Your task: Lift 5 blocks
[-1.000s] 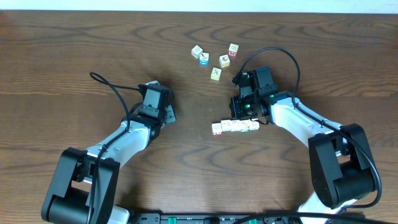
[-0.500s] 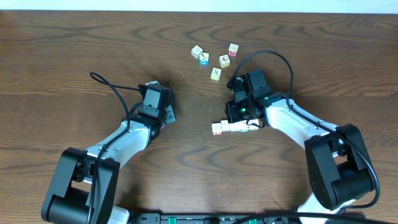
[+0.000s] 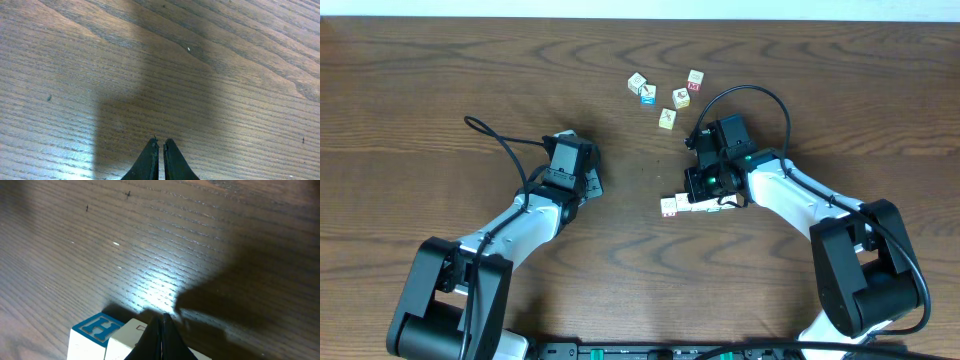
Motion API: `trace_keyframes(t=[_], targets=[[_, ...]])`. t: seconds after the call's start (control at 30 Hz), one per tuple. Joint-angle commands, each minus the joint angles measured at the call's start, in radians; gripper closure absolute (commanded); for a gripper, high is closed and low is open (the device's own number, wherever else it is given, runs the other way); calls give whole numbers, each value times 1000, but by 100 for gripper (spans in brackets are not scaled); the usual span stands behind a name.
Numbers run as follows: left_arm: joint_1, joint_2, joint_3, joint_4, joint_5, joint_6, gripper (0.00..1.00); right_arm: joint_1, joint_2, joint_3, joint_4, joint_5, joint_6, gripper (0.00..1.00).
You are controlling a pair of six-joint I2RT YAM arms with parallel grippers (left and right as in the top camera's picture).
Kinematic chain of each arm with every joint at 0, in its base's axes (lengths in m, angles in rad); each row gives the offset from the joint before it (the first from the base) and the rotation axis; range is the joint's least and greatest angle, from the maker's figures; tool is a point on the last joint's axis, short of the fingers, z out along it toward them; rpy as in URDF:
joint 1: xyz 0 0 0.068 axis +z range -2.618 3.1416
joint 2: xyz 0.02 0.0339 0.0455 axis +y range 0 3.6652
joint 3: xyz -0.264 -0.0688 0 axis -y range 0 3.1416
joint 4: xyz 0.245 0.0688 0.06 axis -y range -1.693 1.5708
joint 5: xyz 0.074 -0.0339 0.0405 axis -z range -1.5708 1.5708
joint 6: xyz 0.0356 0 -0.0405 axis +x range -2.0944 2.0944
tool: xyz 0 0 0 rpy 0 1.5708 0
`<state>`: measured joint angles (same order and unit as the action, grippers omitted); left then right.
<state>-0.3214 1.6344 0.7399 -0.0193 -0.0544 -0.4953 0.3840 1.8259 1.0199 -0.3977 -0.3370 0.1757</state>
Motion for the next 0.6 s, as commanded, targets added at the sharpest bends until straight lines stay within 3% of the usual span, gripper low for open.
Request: trace_keyframes(t=[0.0, 0.57], targets=[[6, 11, -6, -3, 0, 16, 93, 11, 7, 16, -6, -5, -9, 99], [6, 11, -6, -3, 0, 16, 93, 11, 7, 16, 37, -4, -32, 99]])
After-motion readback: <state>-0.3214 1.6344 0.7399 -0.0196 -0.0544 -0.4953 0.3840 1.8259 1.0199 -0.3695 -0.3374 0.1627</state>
